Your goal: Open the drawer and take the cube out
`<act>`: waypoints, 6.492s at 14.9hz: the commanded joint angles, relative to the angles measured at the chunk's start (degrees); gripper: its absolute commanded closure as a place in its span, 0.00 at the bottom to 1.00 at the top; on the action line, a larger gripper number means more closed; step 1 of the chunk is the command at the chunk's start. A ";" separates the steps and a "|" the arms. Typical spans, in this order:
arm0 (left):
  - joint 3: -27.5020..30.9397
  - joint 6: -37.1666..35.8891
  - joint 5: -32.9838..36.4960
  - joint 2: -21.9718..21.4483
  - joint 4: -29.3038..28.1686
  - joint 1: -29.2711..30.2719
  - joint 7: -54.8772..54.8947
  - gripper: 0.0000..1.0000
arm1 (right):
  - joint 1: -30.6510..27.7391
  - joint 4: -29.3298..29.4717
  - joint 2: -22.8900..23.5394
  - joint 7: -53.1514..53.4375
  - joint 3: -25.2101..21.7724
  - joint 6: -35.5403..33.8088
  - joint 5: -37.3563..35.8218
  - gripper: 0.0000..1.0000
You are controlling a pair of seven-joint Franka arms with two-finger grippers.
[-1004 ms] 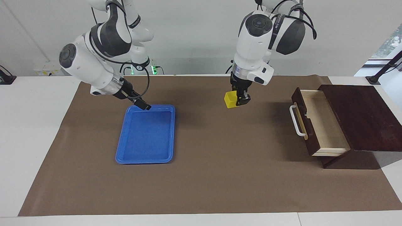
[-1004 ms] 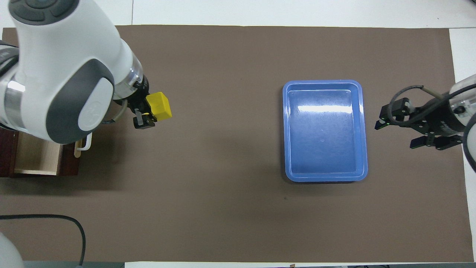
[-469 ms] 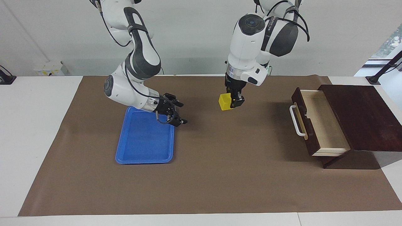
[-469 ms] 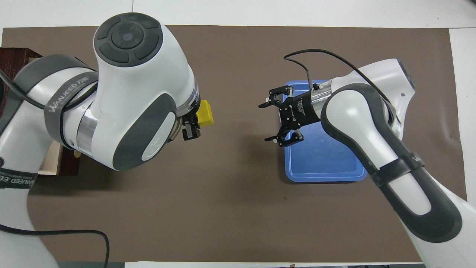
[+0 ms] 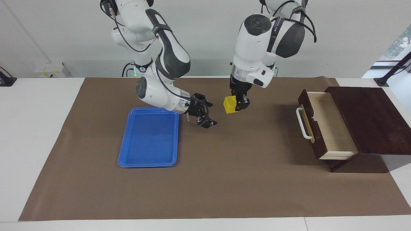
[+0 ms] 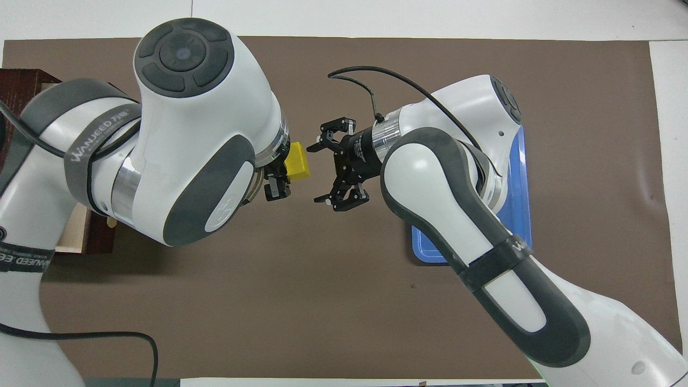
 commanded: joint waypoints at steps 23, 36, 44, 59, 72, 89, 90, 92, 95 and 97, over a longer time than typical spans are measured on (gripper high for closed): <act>0.88 2.17 -0.37 -1.62 -3.38 -0.68 0.95 1.00 | 0.68 5.91 1.03 3.78 -0.38 -4.08 -5.50 1.00; 1.14 5.41 11.47 -9.25 -19.60 0.72 11.67 0.00 | -5.37 5.82 1.20 2.38 -0.65 -4.35 -5.41 1.00; 1.14 12.70 35.29 -15.07 -38.78 5.54 12.02 0.00 | -18.39 -1.64 1.12 -13.95 -1.00 -6.46 -5.50 1.00; 1.23 27.65 43.05 -13.93 -40.91 25.15 33.10 0.00 | -23.06 -7.89 9.38 -25.92 -1.35 2.24 -4.00 1.00; 1.05 30.03 43.05 -13.57 -40.64 31.22 39.62 0.00 | -22.79 -10.09 8.85 -26.80 -1.35 2.51 -3.83 0.02; 0.44 8.17 9.58 -18.85 -26.34 19.89 67.36 0.00 | -24.90 -3.06 -9.51 -37.13 -2.84 -18.57 -27.01 0.00; 0.35 5.28 7.73 -19.11 -24.14 20.15 70.79 0.00 | -24.90 -3.06 -10.82 -41.18 -2.93 -20.32 -29.73 0.00; 0.52 0.17 5.18 -19.11 -20.45 20.41 77.65 0.00 | -24.38 -3.15 -13.98 -49.08 -2.67 -21.83 -35.09 0.00; 1.31 -6.08 4.20 -19.63 -17.53 21.11 95.28 0.00 | -24.11 -3.15 -18.64 -64.45 -2.40 -24.73 -41.95 0.00; 1.32 -7.14 0.96 -19.81 -16.30 25.58 106.01 0.00 | -23.41 -3.32 -20.76 -74.39 -2.23 -25.61 -46.70 0.00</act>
